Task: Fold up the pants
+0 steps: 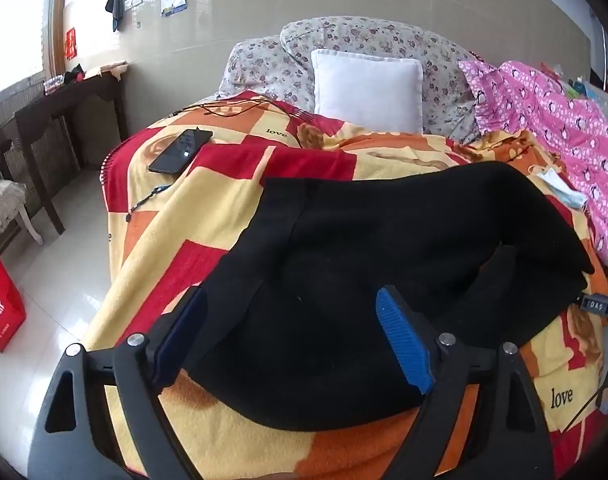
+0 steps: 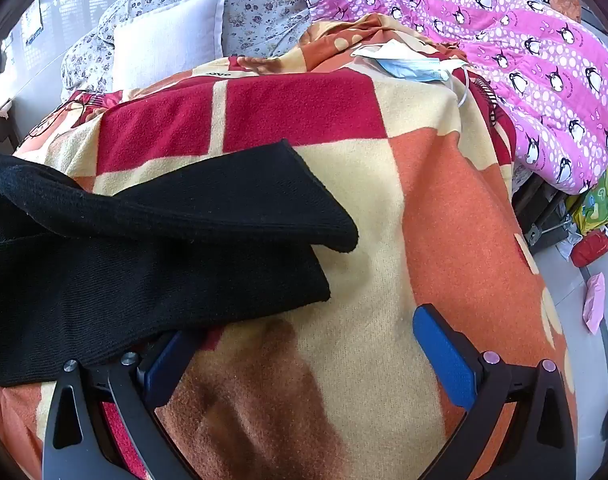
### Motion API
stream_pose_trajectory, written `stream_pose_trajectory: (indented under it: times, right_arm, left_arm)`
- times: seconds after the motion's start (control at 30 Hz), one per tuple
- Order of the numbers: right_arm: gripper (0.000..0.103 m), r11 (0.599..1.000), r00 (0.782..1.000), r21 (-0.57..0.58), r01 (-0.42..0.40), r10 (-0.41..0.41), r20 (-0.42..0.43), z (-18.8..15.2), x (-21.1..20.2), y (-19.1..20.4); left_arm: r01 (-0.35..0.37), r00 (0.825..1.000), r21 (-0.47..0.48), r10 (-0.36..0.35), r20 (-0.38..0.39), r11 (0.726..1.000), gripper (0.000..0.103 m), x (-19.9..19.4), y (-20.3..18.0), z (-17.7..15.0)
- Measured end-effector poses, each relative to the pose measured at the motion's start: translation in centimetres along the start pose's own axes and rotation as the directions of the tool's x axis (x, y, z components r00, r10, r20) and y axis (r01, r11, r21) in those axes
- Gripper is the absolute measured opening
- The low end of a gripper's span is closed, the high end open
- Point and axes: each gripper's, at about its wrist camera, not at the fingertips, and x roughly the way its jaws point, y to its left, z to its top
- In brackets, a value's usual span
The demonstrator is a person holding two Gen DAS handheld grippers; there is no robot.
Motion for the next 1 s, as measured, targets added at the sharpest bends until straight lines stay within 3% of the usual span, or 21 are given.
stream_pose_trajectory:
  times: [0.33,0.4,0.5,0.63,0.77,1.0]
  right_arm:
    - [0.102,1.0,0.999,-0.005,-0.025,0.025,-0.036,-0.3,-0.2,-0.4]
    - [0.102,0.998,0.998,0.025,-0.049,0.05,-0.031,-1.5,-1.6,-0.5]
    - [0.102,0.994,0.994,0.028,-0.108,0.108,0.01,-2.7,-3.9,-0.2]
    - [0.102,0.989,0.986,-0.007,-0.151,0.151,0.071,-3.8,-7.1,2.0]
    - [0.102,0.97,0.964,-0.062,-0.236,0.242,0.113,-3.7,-9.6,5.3]
    - [0.102,0.959,0.962,-0.188,-0.213,0.239,0.13,-3.7,-10.3,11.1]
  left_arm:
    - [0.034,0.998,0.097,-0.04,0.054,0.995,0.087,0.3,-4.5,0.6]
    - [0.03,0.999,0.001,-0.03,0.025,1.0,0.087,-1.6,-2.2,-0.2]
    - [0.045,0.999,0.004,-0.045,0.025,0.999,0.087,-1.7,-2.6,0.0]
    - [0.053,0.998,0.015,-0.053,0.022,0.998,0.087,-1.7,-3.7,0.1]
    - [0.069,0.998,0.011,-0.069,0.013,0.998,0.087,-1.8,-4.3,0.0]
    - [0.078,0.997,0.024,-0.078,0.007,0.997,0.087,-1.8,-5.3,-0.6]
